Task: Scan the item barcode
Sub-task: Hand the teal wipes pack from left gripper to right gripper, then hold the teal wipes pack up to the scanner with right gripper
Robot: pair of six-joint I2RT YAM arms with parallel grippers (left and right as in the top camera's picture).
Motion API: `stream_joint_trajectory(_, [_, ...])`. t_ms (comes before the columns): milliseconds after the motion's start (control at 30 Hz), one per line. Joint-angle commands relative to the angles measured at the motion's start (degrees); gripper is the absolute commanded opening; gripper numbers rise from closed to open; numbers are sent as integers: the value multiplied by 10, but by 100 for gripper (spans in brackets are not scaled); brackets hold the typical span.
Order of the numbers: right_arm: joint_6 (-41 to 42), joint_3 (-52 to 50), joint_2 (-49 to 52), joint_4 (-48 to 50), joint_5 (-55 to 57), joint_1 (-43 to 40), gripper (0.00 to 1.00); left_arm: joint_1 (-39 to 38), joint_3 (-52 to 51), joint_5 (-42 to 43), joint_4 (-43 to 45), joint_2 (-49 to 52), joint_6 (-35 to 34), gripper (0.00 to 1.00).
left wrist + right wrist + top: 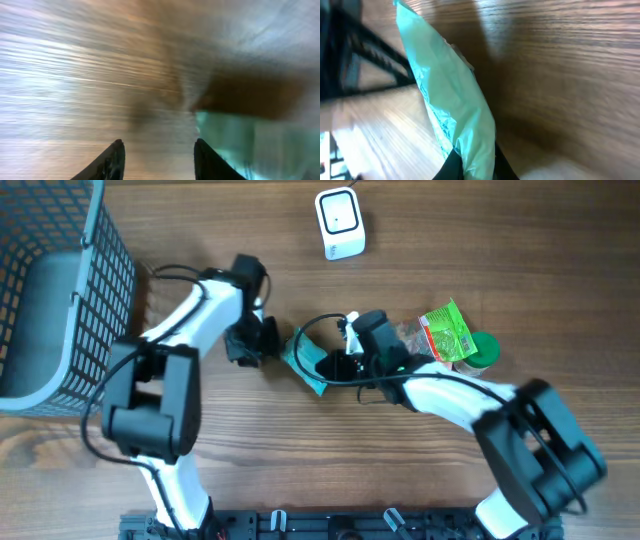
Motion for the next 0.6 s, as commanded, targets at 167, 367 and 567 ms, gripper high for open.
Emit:
stream_joint_trajectory(167, [-188,0,-222,-150,-202,-21,4,113,50,-17,29,-169,29,52])
stream_joint_trajectory(367, [-184,5,-306,-233,-288,-22,4,123,44,-22,83,-171,69,71])
stream_joint_trajectory(567, [-188,8,-308,-268,-222,-22,4,122,44,-21,92,-171,69,100])
